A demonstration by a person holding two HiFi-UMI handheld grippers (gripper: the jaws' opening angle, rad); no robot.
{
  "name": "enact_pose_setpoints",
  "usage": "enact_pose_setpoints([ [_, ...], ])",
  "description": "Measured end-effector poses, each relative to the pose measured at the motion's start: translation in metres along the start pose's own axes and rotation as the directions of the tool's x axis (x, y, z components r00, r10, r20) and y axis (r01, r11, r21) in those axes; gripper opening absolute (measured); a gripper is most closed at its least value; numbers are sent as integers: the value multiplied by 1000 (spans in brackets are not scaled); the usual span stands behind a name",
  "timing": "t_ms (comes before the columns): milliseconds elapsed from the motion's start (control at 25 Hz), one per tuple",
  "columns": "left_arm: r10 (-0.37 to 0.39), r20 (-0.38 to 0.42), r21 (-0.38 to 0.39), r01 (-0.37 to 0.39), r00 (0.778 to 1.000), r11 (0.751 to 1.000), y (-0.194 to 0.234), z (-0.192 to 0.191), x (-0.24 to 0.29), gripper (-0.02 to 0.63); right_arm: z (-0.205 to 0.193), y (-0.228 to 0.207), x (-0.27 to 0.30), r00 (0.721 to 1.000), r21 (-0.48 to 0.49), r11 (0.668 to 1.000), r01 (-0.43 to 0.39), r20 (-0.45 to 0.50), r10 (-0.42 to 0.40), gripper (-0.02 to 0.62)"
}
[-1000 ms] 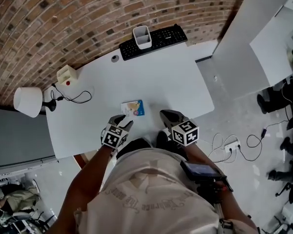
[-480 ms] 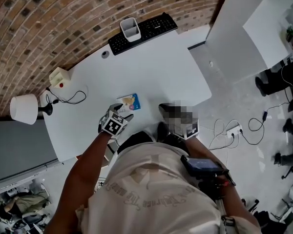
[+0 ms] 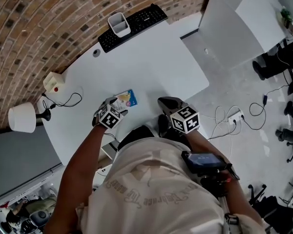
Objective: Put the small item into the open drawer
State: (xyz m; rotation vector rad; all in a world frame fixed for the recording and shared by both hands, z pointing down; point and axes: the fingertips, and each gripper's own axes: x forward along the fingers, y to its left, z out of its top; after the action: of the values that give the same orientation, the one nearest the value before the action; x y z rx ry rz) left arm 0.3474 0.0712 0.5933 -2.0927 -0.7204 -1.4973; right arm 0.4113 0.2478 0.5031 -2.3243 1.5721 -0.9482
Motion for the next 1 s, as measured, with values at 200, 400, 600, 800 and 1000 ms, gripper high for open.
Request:
enact_pose_setpoints([
  [200,-24,-73,150,35,997,988,0,-2,10,368,-2,-7,-7,1000,16,999,29,5,-29,6],
  [400,-43,-106,200,64,993,978,5,3,19,374,-8,-11,-16,998,39,997,63,9,-63,6],
  [600,-76,-162,246,115,984,963,7,4,30,380,-12,-19,-24,995,60,993,97,9,-98,6],
  [800,-82,-207,294,141,975,945,11,1,40,387,-15,-26,-30,991,78,988,129,8,-130,6],
  [1000,-102,-234,308,174,967,935,6,4,46,387,-21,-29,-34,988,100,983,152,2,-153,6],
])
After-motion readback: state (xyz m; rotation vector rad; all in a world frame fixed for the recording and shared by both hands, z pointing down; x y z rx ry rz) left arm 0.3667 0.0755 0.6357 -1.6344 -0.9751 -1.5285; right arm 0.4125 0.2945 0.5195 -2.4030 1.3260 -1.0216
